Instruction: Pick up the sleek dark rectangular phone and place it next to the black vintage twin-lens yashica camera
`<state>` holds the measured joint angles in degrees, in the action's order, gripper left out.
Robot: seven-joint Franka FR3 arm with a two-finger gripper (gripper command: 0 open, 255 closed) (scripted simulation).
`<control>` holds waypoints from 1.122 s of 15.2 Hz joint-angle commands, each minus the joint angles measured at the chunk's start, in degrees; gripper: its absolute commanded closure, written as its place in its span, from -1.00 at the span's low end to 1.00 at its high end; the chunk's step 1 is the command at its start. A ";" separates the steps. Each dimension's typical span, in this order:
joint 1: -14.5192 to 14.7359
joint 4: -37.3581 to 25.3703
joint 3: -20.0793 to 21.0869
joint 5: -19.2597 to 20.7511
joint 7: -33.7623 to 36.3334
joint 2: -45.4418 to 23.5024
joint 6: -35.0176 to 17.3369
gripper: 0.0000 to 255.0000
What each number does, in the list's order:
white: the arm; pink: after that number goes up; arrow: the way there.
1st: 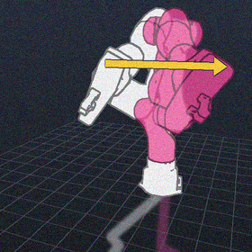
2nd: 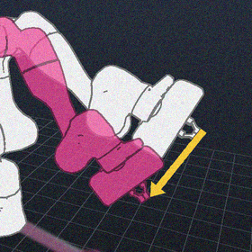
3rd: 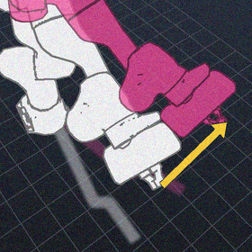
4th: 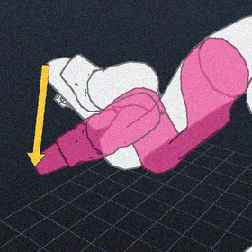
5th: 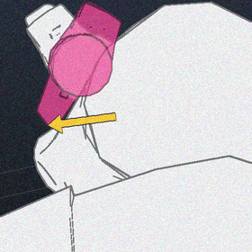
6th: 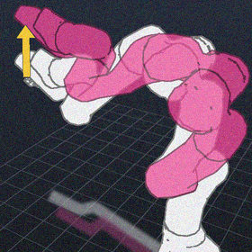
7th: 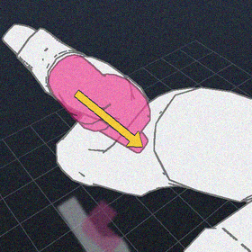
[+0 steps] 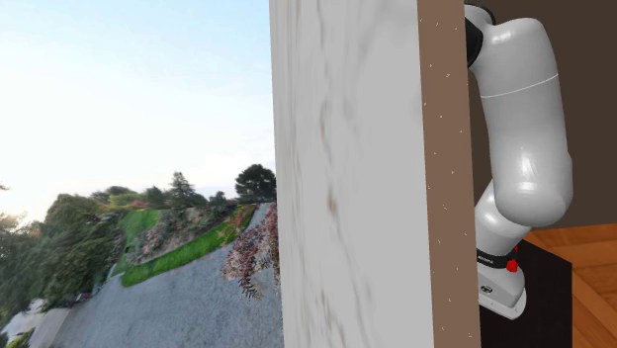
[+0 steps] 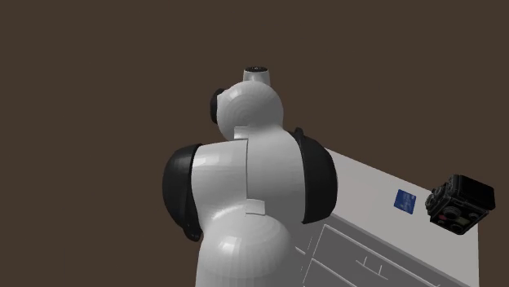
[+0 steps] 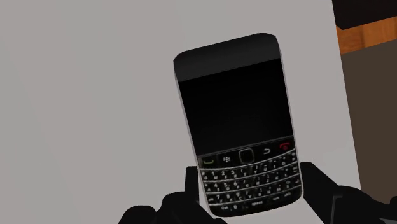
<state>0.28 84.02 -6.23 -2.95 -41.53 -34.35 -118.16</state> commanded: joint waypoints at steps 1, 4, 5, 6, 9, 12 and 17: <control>0.00 0.00 0.00 0.00 0.00 0.00 0.00 1.00; 0.01 -0.60 -0.04 0.07 0.03 0.60 1.20 1.00; 0.02 -0.93 -0.06 0.10 0.04 0.89 1.82 1.00; 0.02 -1.28 -0.08 0.13 0.05 1.16 2.44 1.00; 0.03 -2.45 -0.14 0.21 0.09 1.90 4.34 1.00; 0.02 -3.76 -0.18 0.29 0.12 2.55 6.29 1.00; -0.01 -6.35 -0.25 0.40 0.16 3.36 9.70 1.00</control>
<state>0.27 78.21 -6.47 -2.58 -41.39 -31.16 -109.19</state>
